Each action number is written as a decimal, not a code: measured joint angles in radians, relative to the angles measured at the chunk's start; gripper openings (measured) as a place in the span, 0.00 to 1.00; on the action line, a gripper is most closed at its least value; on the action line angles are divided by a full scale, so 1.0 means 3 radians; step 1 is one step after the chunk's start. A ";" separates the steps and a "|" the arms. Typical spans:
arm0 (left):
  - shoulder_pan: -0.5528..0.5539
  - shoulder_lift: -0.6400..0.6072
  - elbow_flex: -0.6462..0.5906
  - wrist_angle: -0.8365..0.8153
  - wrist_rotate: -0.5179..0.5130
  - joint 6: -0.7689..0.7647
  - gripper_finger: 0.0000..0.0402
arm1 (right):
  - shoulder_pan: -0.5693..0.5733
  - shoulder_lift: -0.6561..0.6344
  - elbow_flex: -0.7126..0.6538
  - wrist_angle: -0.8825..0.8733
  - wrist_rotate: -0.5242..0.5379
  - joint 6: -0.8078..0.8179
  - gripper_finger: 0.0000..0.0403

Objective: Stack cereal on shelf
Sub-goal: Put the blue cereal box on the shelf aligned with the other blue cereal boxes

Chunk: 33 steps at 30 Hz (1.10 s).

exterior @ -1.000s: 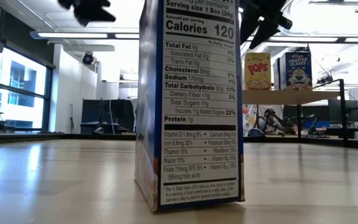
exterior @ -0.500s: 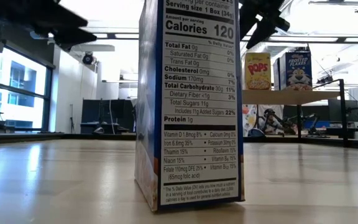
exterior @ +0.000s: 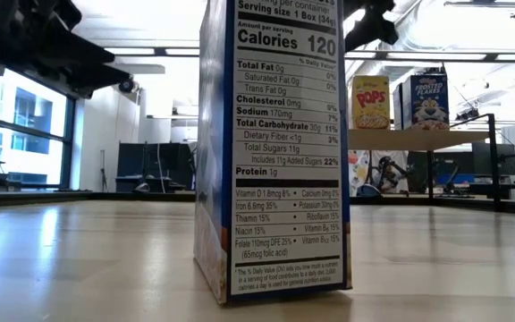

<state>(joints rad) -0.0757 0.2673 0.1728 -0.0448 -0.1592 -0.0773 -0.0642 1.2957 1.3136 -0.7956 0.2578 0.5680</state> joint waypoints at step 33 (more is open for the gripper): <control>0.0001 -0.0065 -0.0538 0.0744 0.0240 0.0321 0.61 | 0.1072 0.0000 0.0000 0.1546 -0.0041 -0.0012 0.56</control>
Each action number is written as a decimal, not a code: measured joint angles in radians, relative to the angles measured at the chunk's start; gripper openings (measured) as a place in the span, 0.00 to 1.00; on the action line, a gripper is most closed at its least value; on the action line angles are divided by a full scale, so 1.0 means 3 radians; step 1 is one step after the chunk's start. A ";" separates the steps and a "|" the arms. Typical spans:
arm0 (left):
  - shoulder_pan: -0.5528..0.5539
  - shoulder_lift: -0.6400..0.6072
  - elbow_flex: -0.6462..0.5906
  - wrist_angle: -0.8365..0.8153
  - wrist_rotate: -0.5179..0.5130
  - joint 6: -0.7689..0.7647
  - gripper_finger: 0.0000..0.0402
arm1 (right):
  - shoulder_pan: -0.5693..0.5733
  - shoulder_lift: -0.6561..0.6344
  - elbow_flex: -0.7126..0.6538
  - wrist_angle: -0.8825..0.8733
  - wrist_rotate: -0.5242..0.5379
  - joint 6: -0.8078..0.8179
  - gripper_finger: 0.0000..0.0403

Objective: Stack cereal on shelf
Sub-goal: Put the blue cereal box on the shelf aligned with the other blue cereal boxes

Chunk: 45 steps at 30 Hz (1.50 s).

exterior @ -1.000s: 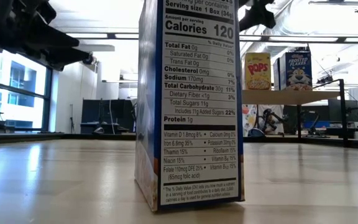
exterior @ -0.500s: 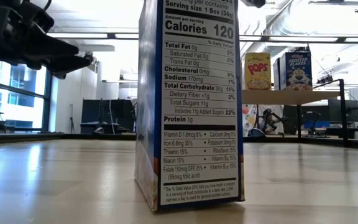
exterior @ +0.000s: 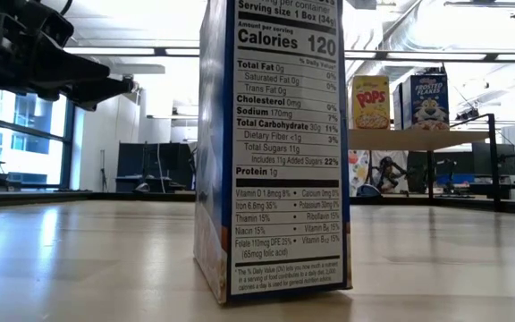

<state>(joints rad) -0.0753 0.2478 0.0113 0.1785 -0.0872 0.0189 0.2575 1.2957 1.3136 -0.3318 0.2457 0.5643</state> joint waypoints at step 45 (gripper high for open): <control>0.0000 0.0000 0.0003 -0.0005 -0.0008 -0.0024 0.61 | 0.0628 0.1717 0.2350 -0.2273 0.0346 0.1566 0.56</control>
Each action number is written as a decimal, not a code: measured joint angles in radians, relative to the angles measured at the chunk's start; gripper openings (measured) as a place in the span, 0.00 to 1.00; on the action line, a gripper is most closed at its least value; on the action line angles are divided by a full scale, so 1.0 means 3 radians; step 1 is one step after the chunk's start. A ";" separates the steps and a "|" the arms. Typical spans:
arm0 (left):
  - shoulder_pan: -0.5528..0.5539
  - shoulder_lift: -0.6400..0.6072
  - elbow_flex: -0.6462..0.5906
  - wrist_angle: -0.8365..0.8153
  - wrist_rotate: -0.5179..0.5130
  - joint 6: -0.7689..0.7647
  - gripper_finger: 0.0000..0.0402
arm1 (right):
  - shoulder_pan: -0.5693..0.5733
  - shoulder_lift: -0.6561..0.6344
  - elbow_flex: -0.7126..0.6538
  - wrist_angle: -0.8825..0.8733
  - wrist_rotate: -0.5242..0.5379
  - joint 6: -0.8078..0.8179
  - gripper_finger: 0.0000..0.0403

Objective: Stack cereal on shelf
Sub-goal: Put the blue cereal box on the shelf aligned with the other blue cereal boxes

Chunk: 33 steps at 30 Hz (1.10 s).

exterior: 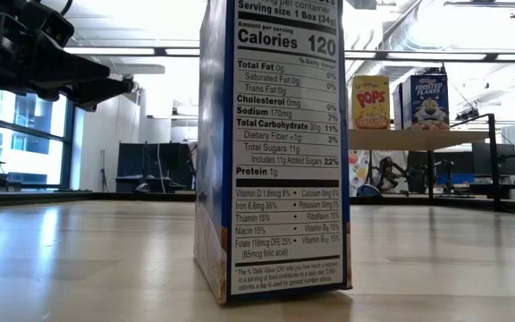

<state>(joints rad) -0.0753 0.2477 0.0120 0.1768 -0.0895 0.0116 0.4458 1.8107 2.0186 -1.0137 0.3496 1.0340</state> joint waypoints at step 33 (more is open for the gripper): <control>0.0000 0.0000 0.0003 -0.0001 0.0001 0.0000 0.61 | 0.0181 0.0844 0.0003 -0.0116 -0.0356 0.0901 0.56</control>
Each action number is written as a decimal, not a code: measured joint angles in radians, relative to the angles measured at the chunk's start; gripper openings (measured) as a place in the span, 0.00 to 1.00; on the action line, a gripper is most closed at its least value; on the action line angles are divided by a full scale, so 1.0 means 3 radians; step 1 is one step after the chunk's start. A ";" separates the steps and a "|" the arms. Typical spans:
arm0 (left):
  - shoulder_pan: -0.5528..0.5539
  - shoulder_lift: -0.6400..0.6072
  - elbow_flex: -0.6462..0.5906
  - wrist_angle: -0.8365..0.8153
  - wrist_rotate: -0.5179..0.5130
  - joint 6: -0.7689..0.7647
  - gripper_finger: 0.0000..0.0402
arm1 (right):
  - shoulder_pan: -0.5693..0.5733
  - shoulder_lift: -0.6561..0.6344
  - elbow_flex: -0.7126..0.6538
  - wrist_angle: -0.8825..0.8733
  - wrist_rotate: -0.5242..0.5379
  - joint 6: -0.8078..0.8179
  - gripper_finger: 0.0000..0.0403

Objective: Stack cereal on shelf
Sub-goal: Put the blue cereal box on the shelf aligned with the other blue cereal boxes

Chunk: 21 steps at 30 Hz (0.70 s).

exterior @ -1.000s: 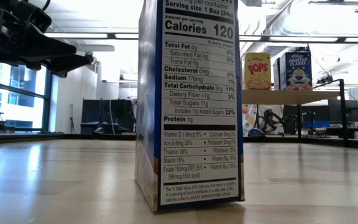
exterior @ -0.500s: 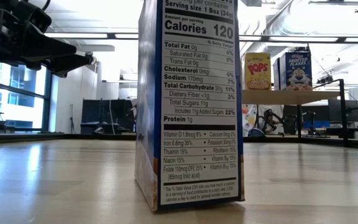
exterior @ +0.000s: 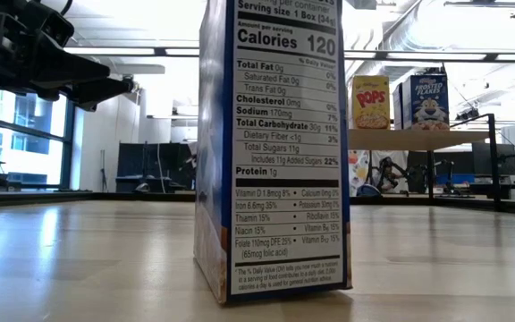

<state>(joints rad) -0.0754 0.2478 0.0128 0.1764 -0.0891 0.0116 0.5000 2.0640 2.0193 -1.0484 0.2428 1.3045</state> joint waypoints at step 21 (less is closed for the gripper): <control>0.0000 0.0003 0.0000 -0.0001 -0.0001 0.0000 0.61 | 0.0220 0.0303 -0.0001 0.0266 -0.0038 0.0228 0.71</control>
<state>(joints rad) -0.0755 0.2485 0.0128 0.1762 -0.0895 0.0116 0.5659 2.1550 2.0190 -0.9687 0.2313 1.3727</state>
